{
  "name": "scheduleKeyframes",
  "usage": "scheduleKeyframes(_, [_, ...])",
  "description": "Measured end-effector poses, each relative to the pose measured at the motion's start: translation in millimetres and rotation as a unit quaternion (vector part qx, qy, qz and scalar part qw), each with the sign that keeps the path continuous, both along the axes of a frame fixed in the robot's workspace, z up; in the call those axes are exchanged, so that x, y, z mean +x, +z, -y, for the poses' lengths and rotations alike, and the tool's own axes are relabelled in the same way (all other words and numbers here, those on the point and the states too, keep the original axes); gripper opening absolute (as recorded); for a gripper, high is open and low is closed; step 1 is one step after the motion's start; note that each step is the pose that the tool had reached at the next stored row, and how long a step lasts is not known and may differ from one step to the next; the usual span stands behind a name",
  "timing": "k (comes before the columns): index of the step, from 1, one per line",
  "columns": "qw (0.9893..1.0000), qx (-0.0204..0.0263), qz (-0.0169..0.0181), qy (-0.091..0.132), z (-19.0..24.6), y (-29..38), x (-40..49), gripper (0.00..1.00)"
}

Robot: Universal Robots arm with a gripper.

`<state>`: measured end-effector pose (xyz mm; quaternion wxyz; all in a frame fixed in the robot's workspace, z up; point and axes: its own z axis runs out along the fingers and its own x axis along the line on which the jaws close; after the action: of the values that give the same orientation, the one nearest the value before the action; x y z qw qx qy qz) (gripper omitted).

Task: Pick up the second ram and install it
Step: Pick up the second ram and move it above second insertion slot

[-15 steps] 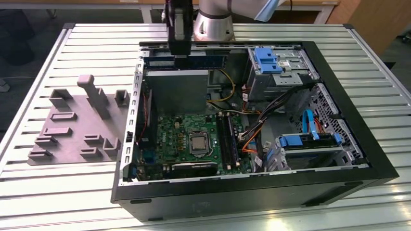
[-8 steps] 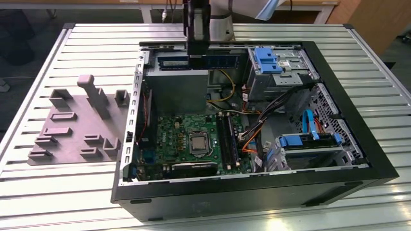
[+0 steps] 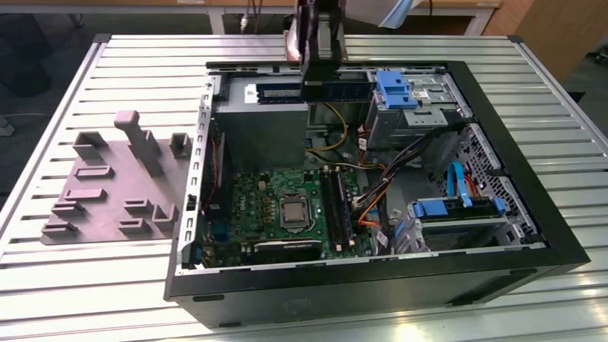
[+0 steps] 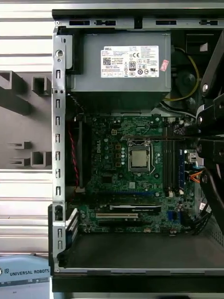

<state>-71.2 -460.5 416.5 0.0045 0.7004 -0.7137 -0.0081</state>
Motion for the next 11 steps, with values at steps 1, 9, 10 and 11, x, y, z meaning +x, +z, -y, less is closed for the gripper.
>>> scheduleKeyframes(1, [1.0,0.0,0.0,0.0,0.0,0.0,3.1,0.14])
scheduleKeyframes(9, [1.0,0.0,0.0,0.0,0.0,-0.3,27.3,0.14])
scheduleKeyframes(10, [1.0,0.0,0.0,0.0,0.0,-0.3,30.4,0.14])
scheduleKeyframes(11, [1.0,0.0,0.0,0.0,0.0,-0.4,33.4,0.14])
